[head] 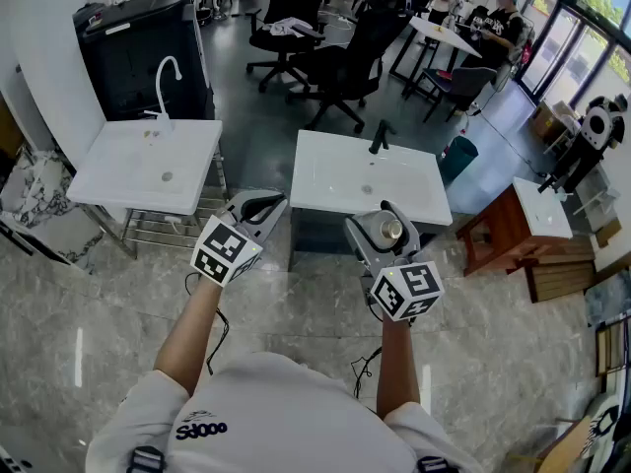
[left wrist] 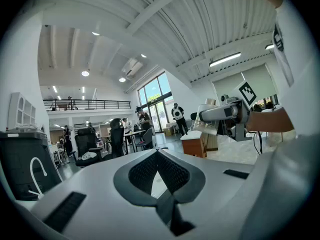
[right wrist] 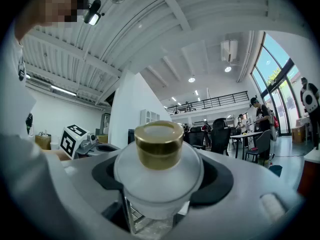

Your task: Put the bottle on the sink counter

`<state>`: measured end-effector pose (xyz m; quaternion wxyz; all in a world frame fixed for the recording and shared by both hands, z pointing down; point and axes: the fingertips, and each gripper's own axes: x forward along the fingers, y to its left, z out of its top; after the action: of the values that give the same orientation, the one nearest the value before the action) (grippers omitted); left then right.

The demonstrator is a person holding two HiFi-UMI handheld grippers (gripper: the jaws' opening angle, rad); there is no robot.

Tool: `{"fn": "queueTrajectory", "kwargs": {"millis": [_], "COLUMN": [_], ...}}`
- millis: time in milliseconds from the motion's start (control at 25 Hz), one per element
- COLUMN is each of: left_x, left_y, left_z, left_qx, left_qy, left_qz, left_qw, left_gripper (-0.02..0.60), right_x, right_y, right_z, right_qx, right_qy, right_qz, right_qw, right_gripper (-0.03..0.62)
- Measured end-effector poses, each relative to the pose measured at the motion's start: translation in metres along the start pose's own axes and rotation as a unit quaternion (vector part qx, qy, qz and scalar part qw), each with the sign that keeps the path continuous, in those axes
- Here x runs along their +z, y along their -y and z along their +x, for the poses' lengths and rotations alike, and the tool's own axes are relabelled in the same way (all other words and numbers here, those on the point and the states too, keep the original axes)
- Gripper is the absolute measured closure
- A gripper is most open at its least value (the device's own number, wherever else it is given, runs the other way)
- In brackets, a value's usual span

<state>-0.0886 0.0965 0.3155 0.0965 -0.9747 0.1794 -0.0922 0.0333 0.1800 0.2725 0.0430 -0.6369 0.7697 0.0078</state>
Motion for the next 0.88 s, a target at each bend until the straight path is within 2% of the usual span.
{"fn": "queueTrajectory", "kwargs": {"millis": [200,520,880], "left_x": [-0.001,0.001,0.001], "left_y": [0.0,0.003,0.009], "left_z": [0.006,0.01,0.019], "left_qx": [-0.001,0.002,0.022], "left_qy": [-0.002,-0.004,-0.009], "left_qz": [0.0,0.0,-0.009], "left_qw": [1.0,1.0,0.9997], "left_gripper": [0.577,0.577,0.577], "right_x": [-0.002,0.0,-0.008], "right_y": [0.005,0.003,0.017], "right_z": [0.003,0.002,0.001], "right_qx": [0.002,0.032,0.043], "right_qy": [-0.002,0.003,-0.015], "right_qz": [0.0,0.018,0.011], "right_qw": [1.0,0.999,0.999], "right_gripper": [0.246,0.246,0.246]}}
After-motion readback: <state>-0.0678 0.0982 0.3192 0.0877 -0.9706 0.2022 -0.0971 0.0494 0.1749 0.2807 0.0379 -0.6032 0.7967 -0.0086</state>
